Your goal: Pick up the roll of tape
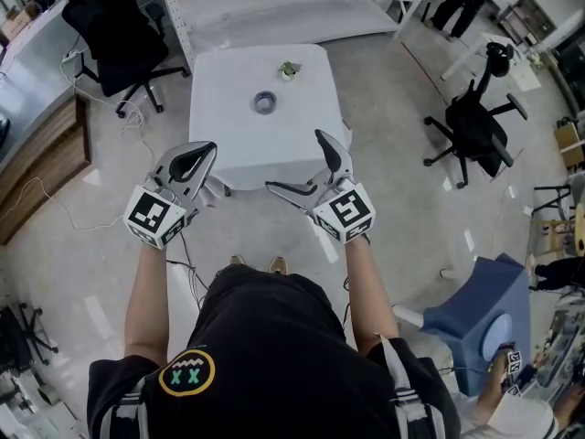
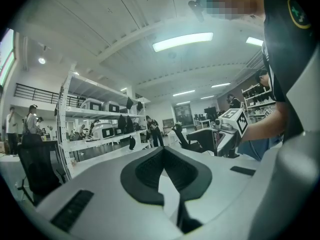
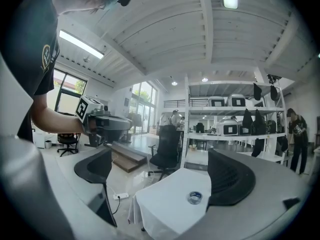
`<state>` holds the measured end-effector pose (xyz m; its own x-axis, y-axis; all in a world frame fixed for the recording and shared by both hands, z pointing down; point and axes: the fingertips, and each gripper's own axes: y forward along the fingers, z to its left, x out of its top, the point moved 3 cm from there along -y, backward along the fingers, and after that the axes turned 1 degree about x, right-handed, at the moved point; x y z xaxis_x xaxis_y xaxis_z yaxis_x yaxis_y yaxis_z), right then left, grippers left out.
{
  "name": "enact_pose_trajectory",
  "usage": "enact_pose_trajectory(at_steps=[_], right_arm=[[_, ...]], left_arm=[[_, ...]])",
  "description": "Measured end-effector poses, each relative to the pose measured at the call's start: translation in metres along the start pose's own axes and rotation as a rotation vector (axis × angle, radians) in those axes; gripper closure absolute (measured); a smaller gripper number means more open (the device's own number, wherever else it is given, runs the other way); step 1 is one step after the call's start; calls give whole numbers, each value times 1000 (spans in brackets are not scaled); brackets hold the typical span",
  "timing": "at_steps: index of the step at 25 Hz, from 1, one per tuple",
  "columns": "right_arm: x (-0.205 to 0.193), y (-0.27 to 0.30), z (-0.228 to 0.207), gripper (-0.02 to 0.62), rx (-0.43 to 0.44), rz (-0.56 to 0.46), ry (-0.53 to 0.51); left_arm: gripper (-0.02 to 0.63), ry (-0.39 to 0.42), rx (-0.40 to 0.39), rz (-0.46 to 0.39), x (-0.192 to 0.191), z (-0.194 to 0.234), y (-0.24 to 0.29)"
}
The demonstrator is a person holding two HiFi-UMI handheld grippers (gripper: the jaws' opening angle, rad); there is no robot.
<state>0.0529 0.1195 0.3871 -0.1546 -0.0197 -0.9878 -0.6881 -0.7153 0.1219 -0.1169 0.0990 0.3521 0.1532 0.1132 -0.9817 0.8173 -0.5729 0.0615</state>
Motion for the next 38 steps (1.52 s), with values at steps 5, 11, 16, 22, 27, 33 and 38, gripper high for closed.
enact_pose_trajectory(at_steps=[5, 11, 16, 22, 27, 33, 38], right_arm=[[-7, -16, -11, -2, 26, -2, 0], [-12, -25, -29, -2, 21, -16, 19], [-22, -18, -44, -2, 19, -7, 29], [-29, 4, -69, -2, 20, 19, 21], [-37, 38, -93, -2, 28, 56, 14], [-41, 86, -121, -2, 34, 81, 14], [-45, 130, -140, -2, 38, 134, 12]], left_arm=[[589, 5, 17, 12, 2, -19, 12], [589, 8, 8, 30, 1, -31, 28], [589, 5, -2, 36, -7, -25, 45], [589, -9, -9, 37, -17, 0, 69], [589, -21, -10, 32, -27, 34, 89], [589, -40, -23, 19, -40, 83, 114], [589, -27, -39, 16, -51, 124, 133]])
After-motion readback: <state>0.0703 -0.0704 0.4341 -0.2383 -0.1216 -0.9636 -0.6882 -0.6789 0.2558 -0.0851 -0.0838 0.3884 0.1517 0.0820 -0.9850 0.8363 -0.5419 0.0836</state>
